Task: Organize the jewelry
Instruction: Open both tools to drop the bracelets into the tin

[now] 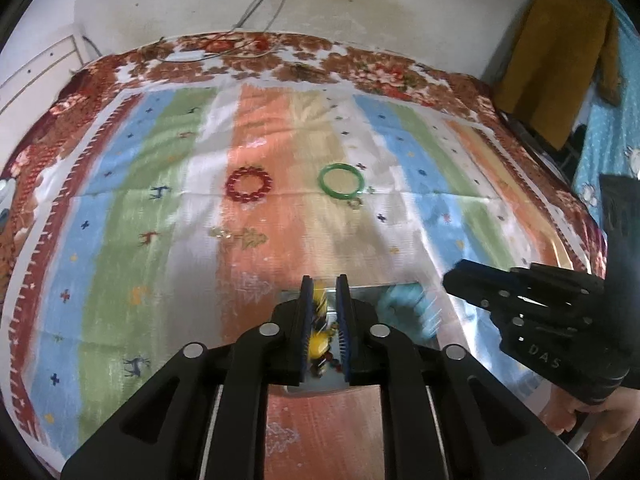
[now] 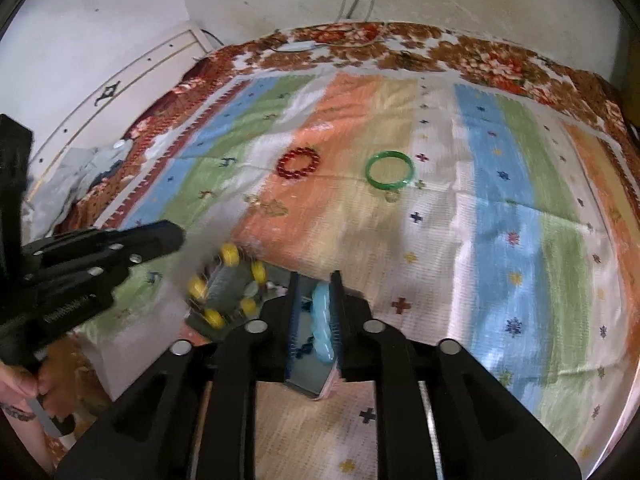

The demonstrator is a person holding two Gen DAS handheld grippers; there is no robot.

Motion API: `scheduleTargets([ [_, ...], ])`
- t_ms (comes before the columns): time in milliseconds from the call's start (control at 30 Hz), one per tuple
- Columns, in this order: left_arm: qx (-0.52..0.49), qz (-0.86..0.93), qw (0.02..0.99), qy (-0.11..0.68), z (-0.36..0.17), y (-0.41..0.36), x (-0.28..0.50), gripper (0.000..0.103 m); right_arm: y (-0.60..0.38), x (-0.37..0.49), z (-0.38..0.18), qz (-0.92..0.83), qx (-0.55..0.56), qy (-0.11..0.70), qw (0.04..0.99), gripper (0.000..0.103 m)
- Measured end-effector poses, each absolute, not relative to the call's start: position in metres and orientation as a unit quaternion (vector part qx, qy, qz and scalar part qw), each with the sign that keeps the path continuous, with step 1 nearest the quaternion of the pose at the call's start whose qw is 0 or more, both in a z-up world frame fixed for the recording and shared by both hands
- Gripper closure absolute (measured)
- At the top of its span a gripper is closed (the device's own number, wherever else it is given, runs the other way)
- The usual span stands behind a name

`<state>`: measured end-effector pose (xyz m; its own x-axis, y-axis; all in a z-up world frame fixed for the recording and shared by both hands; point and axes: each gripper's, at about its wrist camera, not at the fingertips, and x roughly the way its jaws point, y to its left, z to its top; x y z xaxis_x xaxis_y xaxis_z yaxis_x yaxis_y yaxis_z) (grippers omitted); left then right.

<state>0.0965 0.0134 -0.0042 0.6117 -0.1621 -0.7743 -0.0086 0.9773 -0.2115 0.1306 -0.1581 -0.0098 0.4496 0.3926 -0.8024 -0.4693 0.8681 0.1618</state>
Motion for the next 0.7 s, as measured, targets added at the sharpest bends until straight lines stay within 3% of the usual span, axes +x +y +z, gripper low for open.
scheduleTargets([
  [133, -0.109, -0.022, 0.894, 0.434, -0.004, 0.025, 0.099, 0.076, -0.165, 0.137, -0.011, 0.238, -0.038, 0.459, 0.855, 0.069],
  [367, -0.117, -0.003, 0.889, 0.442, -0.01, 0.039, 0.107, 0.071, -0.172, 0.149, -0.018, 0.226, -0.026, 0.468, 0.854, 0.063],
  [700, -0.111, 0.022, 0.887, 0.448, -0.015, 0.052, 0.125, 0.058, -0.171, 0.167, -0.023, 0.221, -0.012, 0.472, 0.853, 0.062],
])
